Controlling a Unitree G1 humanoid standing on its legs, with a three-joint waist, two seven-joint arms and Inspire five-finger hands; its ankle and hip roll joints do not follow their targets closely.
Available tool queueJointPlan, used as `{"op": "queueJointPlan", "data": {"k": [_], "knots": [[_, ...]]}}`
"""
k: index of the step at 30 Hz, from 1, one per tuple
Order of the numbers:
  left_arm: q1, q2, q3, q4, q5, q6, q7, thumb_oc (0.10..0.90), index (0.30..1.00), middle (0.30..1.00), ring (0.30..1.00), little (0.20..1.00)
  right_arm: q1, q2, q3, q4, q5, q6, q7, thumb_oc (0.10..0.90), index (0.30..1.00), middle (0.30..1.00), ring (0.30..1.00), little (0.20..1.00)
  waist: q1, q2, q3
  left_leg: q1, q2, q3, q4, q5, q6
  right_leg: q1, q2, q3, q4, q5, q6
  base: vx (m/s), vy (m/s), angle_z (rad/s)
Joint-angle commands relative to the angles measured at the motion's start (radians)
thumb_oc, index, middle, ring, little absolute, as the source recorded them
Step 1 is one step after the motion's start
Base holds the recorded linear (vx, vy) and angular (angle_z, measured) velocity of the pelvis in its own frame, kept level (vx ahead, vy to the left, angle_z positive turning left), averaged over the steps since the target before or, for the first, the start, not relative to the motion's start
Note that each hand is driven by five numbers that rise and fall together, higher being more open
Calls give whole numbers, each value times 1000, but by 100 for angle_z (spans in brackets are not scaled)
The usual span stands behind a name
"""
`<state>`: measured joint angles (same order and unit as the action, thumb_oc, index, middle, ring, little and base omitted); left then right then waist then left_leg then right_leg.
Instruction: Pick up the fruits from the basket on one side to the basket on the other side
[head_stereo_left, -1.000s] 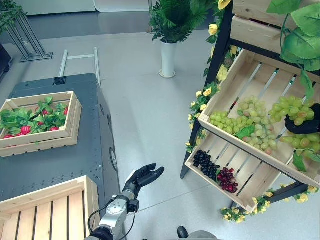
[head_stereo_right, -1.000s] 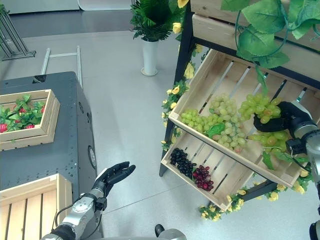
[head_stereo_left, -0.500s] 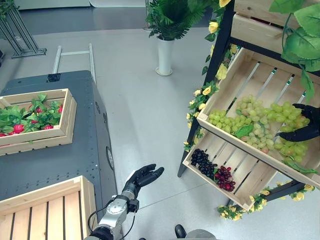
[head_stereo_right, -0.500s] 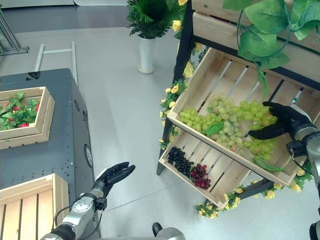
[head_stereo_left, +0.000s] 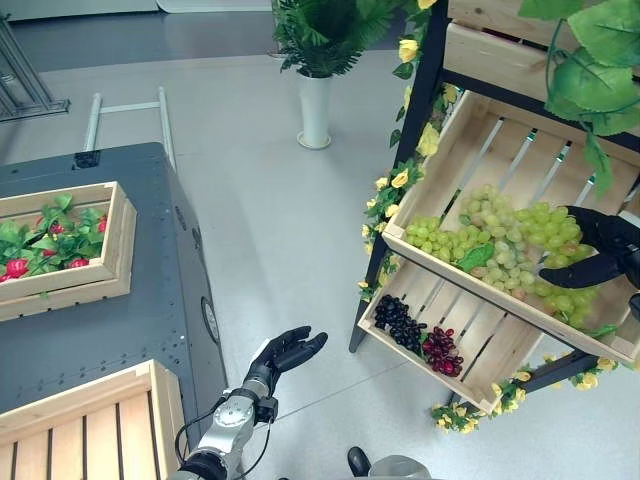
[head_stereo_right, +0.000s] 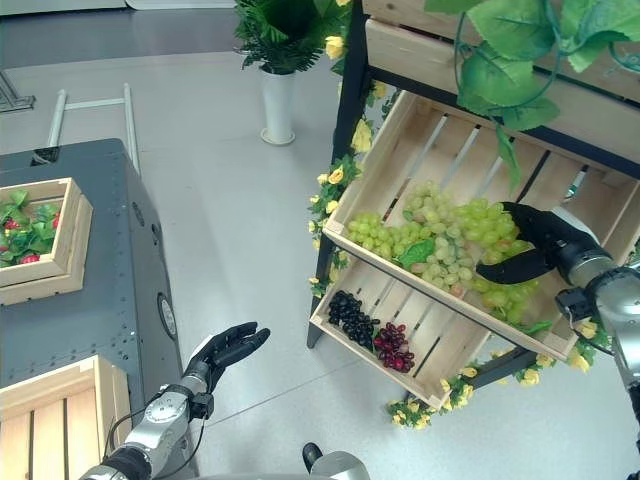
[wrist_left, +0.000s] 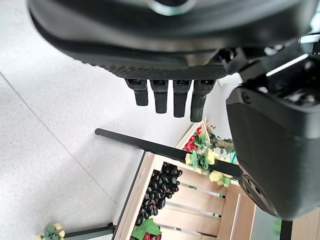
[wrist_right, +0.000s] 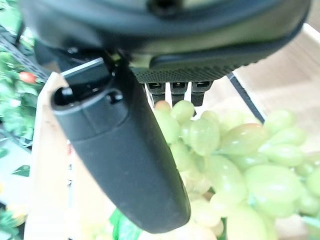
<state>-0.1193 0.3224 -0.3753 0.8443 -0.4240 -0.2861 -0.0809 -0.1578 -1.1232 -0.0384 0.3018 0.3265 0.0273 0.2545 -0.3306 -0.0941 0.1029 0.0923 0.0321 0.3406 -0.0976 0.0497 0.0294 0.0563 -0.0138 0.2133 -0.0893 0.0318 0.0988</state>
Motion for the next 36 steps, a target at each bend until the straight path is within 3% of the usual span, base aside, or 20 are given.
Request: {"op": "queueJointPlan", "data": {"k": [1, 7, 18, 23, 29, 36], "knots": [[-88, -2, 16, -27, 13, -77, 14, 800, 900, 900, 900, 900, -38, -12, -180, -22, -181, -154, -181, 800, 900, 900, 900, 900, 32, 2, -68, 75, -38, -7, 35, -219, 27, -34, 104, -3, 8, 8, 7, 0, 0, 0], [-84, -10, 19, -17, 10, -95, 30, 800, 900, 900, 900, 900, 86, -23, -261, -116, -463, -176, -355, 800, 900, 900, 900, 900, 9, 11, -66, 76, -39, 5, 33, -220, 31, -39, 107, 14, 9, 9, 13, -3, 9, -3], [-68, -25, 29, -1, 23, -113, 12, 800, 900, 900, 900, 900, 187, -34, -334, -239, -697, -205, -495, 800, 900, 900, 900, 900, 9, 24, -70, 78, -41, 2, 25, -221, 32, -39, 106, 20, 11, 3, 21, 1, 5, -4], [-56, -30, 38, 7, 27, -114, 6, 800, 900, 900, 900, 900, 218, -4, -382, -371, -602, -309, -493, 800, 900, 900, 900, 900, 8, 33, -76, 81, -43, -1, 21, -223, 33, -36, 104, 20, 10, -3, 23, 15, 0, 0], [-47, -36, 56, 10, 38, -114, 9, 800, 900, 900, 900, 900, 259, 60, -421, -517, -506, -361, -393, 800, 900, 900, 900, 900, 4, 41, -76, 81, -45, -2, 21, -225, 34, -38, 103, 23, 13, -8, 23, 0, 0, 0], [-43, -39, 70, 16, 43, -109, 10, 800, 900, 900, 900, 900, 263, 142, -376, -701, -232, -408, -108, 800, 900, 900, 900, 900, -7, 50, -77, 84, -48, 10, 26, -226, 32, -41, 102, 22, 19, -11, 19, 0, 0, 0]]}}
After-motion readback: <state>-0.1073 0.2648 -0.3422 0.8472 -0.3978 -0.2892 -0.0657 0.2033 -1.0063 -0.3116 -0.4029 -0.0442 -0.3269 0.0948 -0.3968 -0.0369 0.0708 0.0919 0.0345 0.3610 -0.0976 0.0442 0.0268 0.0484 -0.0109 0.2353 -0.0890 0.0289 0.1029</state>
